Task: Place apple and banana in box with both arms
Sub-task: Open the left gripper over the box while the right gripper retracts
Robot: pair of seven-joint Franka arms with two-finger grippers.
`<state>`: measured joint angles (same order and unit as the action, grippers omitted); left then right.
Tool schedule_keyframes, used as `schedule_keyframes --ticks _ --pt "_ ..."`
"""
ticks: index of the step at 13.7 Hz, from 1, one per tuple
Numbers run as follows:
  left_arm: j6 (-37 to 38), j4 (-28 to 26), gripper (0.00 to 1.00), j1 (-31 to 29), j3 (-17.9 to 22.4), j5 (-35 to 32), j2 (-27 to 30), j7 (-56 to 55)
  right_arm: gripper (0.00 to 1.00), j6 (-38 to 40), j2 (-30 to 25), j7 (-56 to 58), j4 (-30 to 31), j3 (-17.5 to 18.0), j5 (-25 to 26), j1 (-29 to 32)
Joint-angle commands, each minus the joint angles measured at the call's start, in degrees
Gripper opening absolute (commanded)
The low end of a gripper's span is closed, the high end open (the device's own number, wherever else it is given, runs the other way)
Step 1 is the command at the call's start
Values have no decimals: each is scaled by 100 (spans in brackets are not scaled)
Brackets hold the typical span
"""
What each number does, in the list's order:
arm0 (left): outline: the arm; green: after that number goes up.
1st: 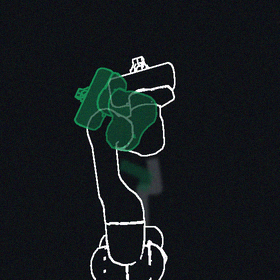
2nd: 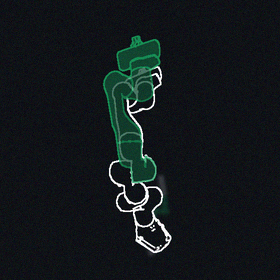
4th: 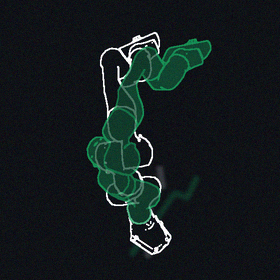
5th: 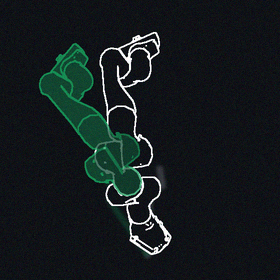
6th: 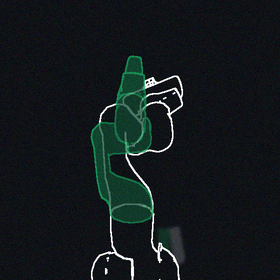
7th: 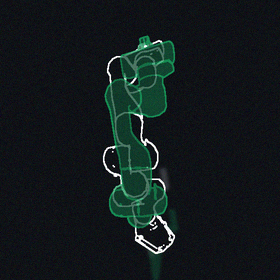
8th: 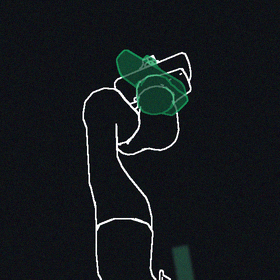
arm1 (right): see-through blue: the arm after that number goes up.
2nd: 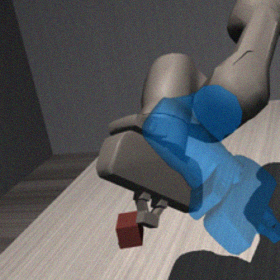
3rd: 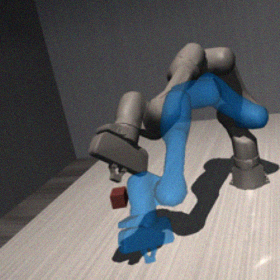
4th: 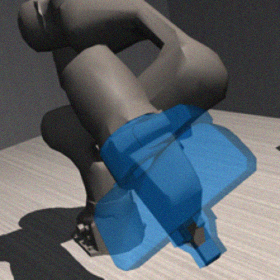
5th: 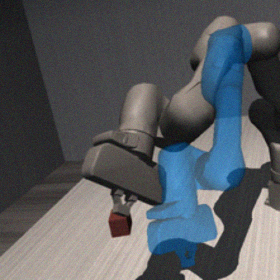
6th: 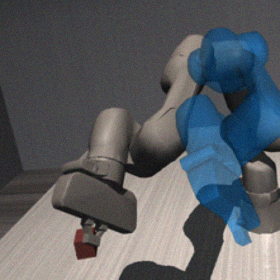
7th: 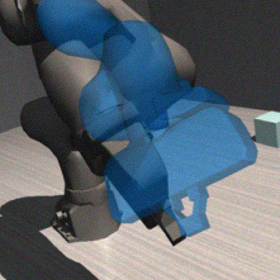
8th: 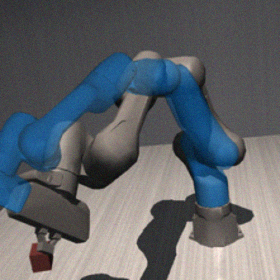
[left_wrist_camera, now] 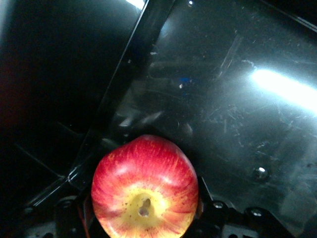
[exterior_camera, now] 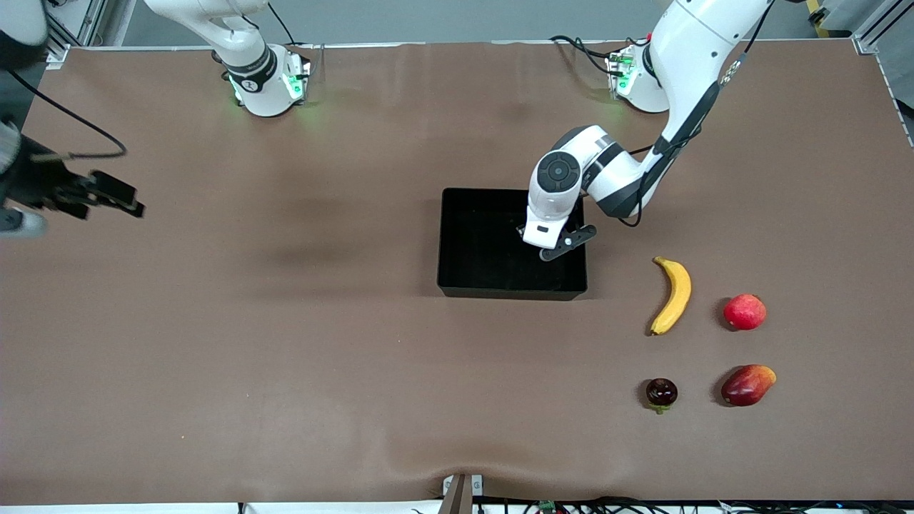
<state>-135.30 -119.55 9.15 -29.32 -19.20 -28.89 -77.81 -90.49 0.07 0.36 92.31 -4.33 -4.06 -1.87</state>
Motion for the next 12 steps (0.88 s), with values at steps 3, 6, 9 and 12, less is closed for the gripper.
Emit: schedule_keyframes --ticks 3,6,9,12 --pt "-181 98 100 -10 -3 -207 -38 -358 100 637 -174 -54 -292 205 195 231" --pt "38 309 100 -28 -21 -198 146 -367 100 1084 -156 -71 -538 196 187 248" --pt "853 896 100 -45 -29 -145 340 -314 100 1077 -113 -45 -565 178 134 292" --pt "1846 1722 100 -63 -38 -119 376 -166 100 1051 -104 -1 -688 196 204 231"
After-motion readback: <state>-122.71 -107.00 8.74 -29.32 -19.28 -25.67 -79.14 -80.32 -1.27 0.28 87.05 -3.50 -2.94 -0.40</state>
